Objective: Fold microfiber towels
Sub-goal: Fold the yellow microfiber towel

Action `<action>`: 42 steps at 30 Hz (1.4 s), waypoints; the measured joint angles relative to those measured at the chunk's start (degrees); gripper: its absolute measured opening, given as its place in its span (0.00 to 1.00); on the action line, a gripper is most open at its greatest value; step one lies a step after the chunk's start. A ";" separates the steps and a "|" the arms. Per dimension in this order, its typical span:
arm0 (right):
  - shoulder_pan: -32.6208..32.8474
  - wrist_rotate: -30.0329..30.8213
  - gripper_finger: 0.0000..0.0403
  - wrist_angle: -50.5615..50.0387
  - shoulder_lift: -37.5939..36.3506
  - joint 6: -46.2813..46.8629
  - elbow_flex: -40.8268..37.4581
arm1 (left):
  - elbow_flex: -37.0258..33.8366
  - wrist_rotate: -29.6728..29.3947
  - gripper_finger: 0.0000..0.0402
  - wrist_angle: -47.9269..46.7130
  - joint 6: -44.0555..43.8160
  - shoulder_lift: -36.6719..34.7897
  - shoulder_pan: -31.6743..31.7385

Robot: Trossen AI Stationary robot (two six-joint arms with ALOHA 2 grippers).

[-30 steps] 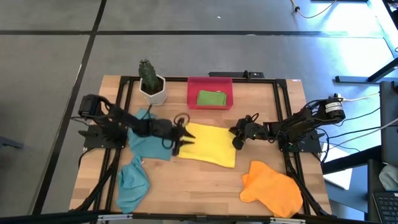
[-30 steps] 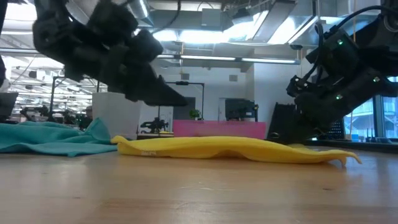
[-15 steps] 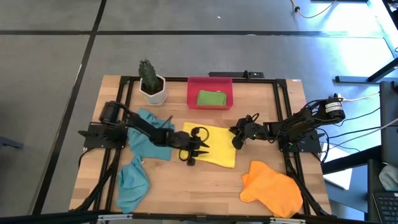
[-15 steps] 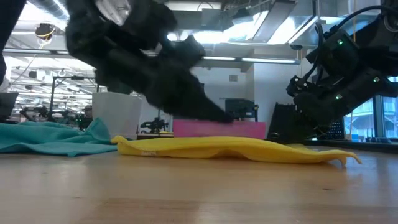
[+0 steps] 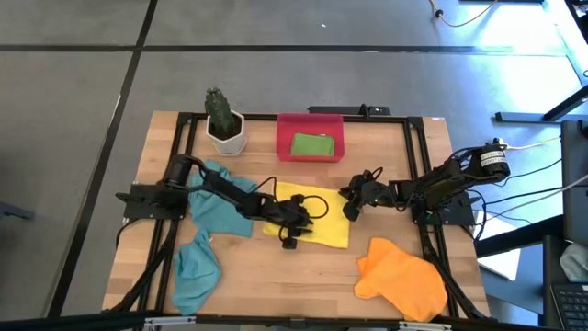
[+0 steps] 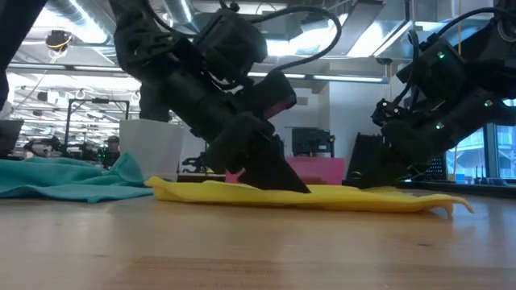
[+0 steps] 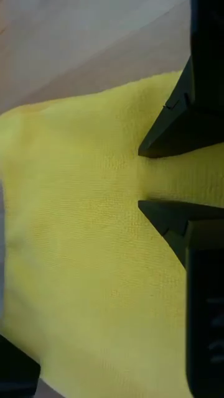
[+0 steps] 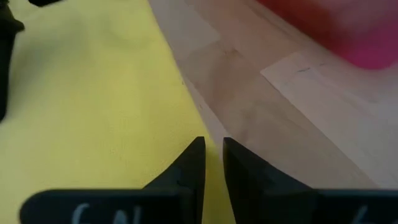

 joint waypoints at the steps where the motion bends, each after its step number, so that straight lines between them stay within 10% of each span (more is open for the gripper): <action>1: 0.00 -0.42 0.15 -0.20 0.00 0.00 0.00 | -0.01 0.01 0.29 -0.68 0.08 -0.50 -0.03; 15: 0.00 -3.44 0.15 -5.49 -0.17 4.32 0.22 | -3.40 -14.99 0.29 -25.38 -4.37 -15.18 -5.78; 26: 0.57 -8.47 0.15 -5.77 -0.17 8.98 0.14 | -9.76 -20.96 0.29 -28.94 -12.10 -16.21 -3.60; 42: 11.55 -11.14 0.15 -5.68 -0.13 18.17 0.17 | -9.76 -23.60 0.29 -30.82 -1.20 -16.21 2.55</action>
